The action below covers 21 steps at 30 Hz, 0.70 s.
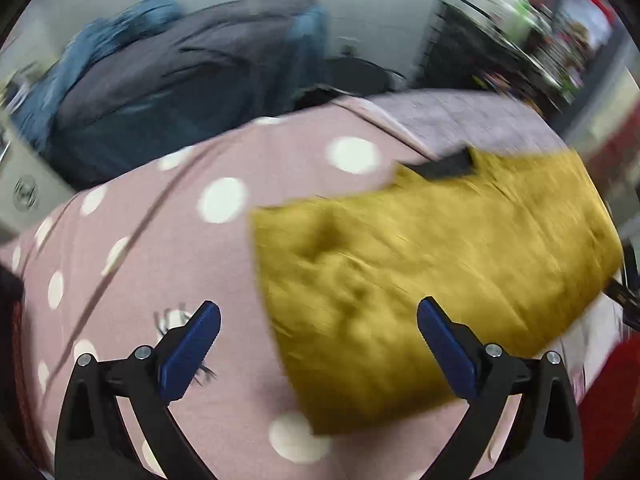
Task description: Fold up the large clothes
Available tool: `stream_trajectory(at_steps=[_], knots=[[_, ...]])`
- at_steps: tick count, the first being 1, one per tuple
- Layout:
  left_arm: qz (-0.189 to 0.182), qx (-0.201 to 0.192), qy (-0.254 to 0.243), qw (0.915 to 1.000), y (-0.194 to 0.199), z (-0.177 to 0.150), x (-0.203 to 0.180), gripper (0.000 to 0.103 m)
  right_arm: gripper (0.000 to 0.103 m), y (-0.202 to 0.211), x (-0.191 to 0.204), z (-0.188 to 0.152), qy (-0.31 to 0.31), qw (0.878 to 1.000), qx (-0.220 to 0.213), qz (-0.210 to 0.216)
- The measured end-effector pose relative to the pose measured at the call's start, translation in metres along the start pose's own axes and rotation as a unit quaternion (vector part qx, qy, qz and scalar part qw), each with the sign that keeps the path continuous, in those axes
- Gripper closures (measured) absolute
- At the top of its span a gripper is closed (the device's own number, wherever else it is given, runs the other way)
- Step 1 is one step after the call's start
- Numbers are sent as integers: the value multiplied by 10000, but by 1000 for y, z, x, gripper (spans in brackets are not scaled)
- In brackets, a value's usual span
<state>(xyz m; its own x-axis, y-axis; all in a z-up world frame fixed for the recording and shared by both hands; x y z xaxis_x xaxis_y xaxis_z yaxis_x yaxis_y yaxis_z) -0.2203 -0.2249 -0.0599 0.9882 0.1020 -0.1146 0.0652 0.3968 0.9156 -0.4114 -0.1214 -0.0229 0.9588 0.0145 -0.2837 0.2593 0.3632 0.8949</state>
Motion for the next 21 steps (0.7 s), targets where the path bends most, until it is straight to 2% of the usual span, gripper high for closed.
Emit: stream_trajectory(at_steps=[2, 3, 6, 11, 21], knots=[[-163, 351, -388, 9985, 6, -25, -29, 6, 13, 2, 32, -4, 268, 9995, 20, 156], [-178, 387, -499, 9978, 7, -33, -35, 6, 13, 7, 43, -6, 363, 9991, 19, 214], [70, 215, -869, 9960, 16, -48, -47, 6, 13, 23, 64, -15, 527, 9984, -36, 180], [227, 296, -1003, 9943, 20, -57, -46, 6, 13, 27, 53, -21, 505, 9987, 7, -14], [261, 522, -1063, 9926, 23, -71, -45, 6, 13, 23, 43, -45, 127, 9996, 185, 189]])
Point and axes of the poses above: each gripper's, at about its wrist camera, not at the fingertips, and y roughly against the way its jaws point, x to its left, z to its top, the point moved 7 cm from there along -y, roughly the way its jaws point, and after that the axes turned 12 degrees about y, right-handed, at the moved point
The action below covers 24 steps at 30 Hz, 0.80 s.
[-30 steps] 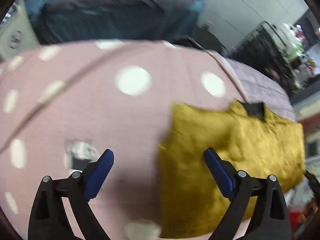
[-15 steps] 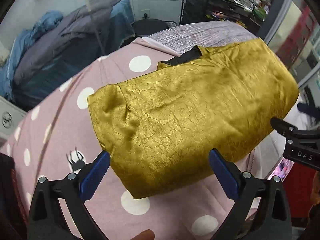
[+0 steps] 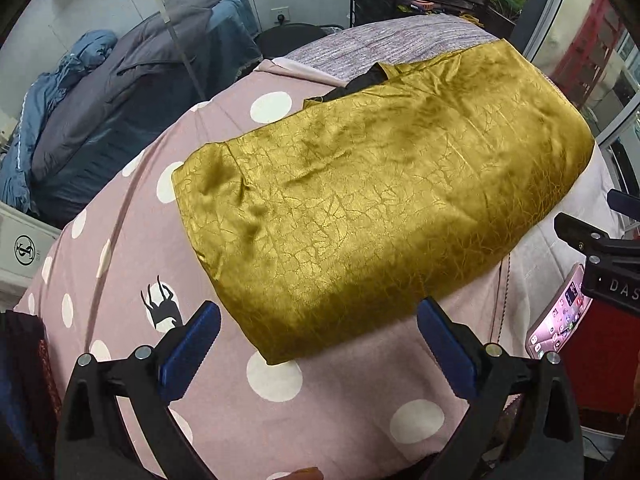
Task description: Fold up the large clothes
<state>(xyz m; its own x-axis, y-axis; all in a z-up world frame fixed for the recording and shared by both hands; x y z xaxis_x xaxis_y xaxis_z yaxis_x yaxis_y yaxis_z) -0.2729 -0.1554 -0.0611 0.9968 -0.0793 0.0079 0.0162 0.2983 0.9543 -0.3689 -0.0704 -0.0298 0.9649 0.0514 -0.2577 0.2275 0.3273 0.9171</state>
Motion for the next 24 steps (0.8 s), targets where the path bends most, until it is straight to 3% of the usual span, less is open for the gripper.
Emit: stream_trajectory(at_steps=[24], knots=[[-8, 100, 32, 9999, -4, -2, 0, 6, 13, -1, 9, 5, 177, 9998, 8, 40]])
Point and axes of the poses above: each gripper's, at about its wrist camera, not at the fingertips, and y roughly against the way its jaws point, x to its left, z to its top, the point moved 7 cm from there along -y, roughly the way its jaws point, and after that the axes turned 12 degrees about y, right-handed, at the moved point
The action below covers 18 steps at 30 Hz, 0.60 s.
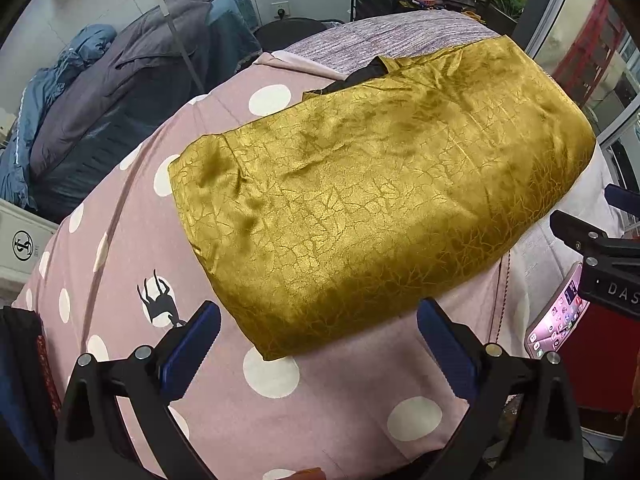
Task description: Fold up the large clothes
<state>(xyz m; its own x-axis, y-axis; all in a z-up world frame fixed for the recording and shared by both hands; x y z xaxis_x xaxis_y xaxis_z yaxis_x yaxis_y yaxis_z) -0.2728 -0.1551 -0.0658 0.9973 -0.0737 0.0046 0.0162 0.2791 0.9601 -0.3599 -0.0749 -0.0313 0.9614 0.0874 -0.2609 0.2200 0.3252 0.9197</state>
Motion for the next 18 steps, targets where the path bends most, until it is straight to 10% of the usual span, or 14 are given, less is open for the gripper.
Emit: stream_trajectory(at_steps=[18], knots=[[-121, 137, 16, 9998, -6, -2, -4, 6, 13, -1, 0, 3, 43, 10000, 11, 26]])
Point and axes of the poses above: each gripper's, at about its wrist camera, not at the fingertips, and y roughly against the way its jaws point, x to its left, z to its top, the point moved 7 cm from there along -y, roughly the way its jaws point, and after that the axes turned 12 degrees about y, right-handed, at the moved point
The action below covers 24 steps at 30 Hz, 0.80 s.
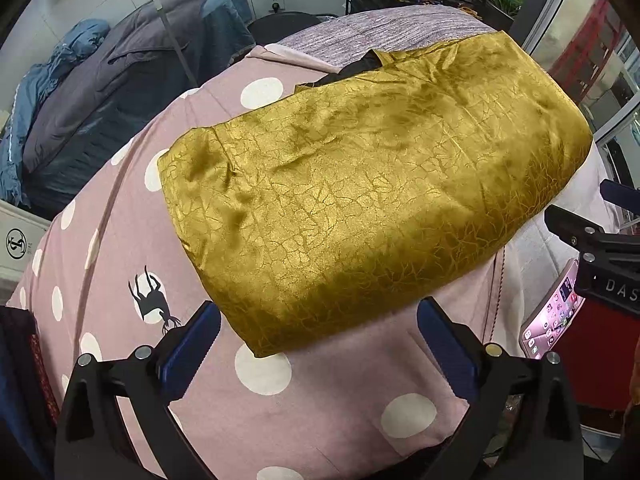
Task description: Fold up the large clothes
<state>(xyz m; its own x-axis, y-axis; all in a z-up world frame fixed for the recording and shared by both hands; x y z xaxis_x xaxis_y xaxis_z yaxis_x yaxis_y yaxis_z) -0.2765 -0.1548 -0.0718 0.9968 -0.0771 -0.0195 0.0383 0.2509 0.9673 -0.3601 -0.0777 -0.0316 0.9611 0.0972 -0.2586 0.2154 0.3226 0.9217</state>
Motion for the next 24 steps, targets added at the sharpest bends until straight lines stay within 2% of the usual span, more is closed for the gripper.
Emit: stream_trajectory(at_steps=[8, 24], knots=[[-126, -127, 13, 9998, 4, 2, -1, 6, 13, 0, 1, 0, -6, 10000, 0, 7], [147, -206, -209, 9995, 6, 2, -4, 6, 13, -2, 1, 0, -4, 10000, -6, 28]])
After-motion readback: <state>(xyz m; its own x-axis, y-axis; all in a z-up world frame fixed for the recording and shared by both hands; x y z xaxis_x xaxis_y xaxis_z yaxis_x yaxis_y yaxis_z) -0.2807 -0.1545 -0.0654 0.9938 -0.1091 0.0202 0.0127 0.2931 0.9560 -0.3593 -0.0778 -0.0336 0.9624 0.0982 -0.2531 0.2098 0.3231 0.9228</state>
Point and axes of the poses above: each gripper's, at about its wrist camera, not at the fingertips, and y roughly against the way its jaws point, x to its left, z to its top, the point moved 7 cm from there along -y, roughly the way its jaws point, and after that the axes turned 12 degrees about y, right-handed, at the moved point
